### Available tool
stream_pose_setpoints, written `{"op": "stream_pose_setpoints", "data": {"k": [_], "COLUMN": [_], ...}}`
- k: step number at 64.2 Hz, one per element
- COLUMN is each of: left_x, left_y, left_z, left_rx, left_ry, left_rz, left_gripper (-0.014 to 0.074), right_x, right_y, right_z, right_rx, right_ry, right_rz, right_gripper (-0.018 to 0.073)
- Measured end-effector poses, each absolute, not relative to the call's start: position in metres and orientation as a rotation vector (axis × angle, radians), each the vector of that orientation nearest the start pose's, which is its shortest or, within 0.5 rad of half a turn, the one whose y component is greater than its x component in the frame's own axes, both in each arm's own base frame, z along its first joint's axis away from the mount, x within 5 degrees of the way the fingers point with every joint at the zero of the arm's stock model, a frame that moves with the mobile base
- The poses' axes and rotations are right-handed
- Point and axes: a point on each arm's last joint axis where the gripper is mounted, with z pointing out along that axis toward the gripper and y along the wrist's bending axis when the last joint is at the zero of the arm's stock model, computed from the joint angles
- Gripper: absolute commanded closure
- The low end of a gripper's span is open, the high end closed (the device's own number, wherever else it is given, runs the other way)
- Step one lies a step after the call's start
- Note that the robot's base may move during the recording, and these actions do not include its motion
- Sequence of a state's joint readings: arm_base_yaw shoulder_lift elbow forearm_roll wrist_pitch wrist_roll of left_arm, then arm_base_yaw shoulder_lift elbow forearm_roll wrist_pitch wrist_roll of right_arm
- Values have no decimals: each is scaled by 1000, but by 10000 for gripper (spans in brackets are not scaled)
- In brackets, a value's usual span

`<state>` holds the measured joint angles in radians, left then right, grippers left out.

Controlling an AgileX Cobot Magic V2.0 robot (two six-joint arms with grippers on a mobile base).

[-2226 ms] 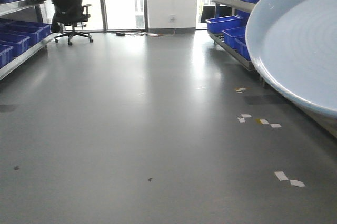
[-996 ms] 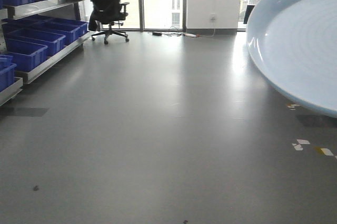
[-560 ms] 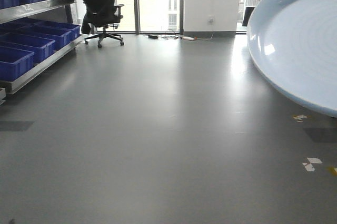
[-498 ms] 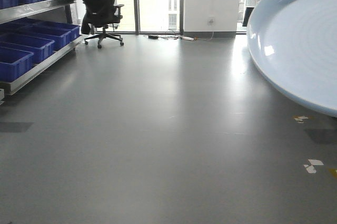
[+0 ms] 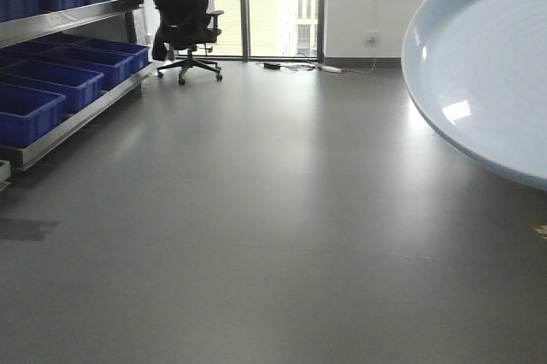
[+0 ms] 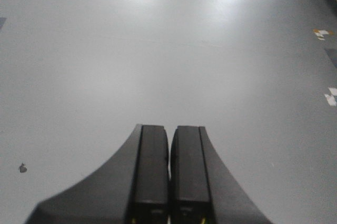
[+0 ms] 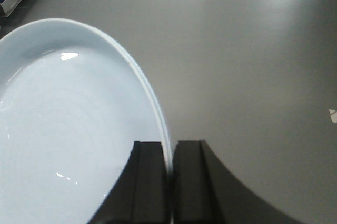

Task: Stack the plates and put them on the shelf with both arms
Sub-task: 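Drive the base up to the shelf of blue bins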

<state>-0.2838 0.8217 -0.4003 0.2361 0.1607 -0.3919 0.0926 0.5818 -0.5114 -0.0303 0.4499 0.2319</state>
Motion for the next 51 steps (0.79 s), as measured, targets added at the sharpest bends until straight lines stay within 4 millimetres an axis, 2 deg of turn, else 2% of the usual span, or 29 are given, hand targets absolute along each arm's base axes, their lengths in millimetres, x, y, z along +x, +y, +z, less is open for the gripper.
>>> {"op": "stream_pose_setpoints", "data": {"k": [51], "left_x": [155], "left_y": [-42], "left_z": [252], "left_rx": [106], "left_ry": [2067], "left_rz": [-235], "left_gripper": [499], "right_x": [118], "right_y": [10], "right_z": [298], "right_rx": [121], "right_ry": [2004], "right_rz": [177], "right_gripper": [544]}}
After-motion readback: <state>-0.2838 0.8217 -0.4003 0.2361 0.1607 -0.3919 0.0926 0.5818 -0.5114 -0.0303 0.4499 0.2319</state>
